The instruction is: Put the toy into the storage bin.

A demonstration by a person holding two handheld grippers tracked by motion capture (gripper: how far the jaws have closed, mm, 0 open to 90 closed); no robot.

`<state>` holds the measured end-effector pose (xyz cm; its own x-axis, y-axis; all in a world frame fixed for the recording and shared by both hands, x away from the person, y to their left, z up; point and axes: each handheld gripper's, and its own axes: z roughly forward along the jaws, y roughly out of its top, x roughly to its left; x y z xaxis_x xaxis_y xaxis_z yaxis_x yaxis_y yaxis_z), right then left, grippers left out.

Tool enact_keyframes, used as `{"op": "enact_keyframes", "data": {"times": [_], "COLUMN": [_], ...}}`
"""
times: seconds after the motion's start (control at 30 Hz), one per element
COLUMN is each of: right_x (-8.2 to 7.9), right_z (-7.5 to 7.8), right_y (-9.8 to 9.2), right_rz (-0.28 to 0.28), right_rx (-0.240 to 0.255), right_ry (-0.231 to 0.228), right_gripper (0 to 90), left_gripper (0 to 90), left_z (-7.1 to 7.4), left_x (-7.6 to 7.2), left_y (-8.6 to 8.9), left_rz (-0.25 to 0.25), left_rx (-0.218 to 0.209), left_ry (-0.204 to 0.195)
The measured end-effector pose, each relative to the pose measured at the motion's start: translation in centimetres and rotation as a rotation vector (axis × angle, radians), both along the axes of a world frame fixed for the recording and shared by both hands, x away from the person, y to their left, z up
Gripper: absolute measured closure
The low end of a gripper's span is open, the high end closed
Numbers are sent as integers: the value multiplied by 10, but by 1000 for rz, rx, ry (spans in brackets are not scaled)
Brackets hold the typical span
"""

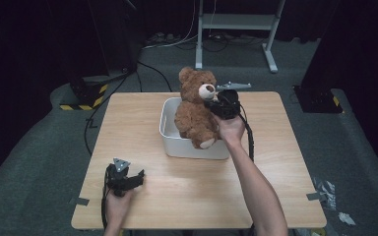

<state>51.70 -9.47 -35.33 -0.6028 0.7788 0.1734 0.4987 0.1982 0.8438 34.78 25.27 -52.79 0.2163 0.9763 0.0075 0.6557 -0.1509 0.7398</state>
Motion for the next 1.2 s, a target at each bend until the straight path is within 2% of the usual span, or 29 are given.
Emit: {"op": "enact_keyframes", "data": {"times": [0.4,1.07,1.2], "right_x": [-4,-10,-13], "right_z": [0,-7,-7], "right_y": [-1,-7,-8], "right_rz": [12,29,35], "right_rx": [-21,-19,-32], "right_ry": [4,26,23], "right_gripper": [900,900,900], "left_gripper": [221,221,220], "left_z": [0,0,0], "left_x": [0,0,0], "left_y": [0,0,0], "left_rz": [1,1,1], "left_rx": [0,0,0], "left_ry": [0,0,0]}}
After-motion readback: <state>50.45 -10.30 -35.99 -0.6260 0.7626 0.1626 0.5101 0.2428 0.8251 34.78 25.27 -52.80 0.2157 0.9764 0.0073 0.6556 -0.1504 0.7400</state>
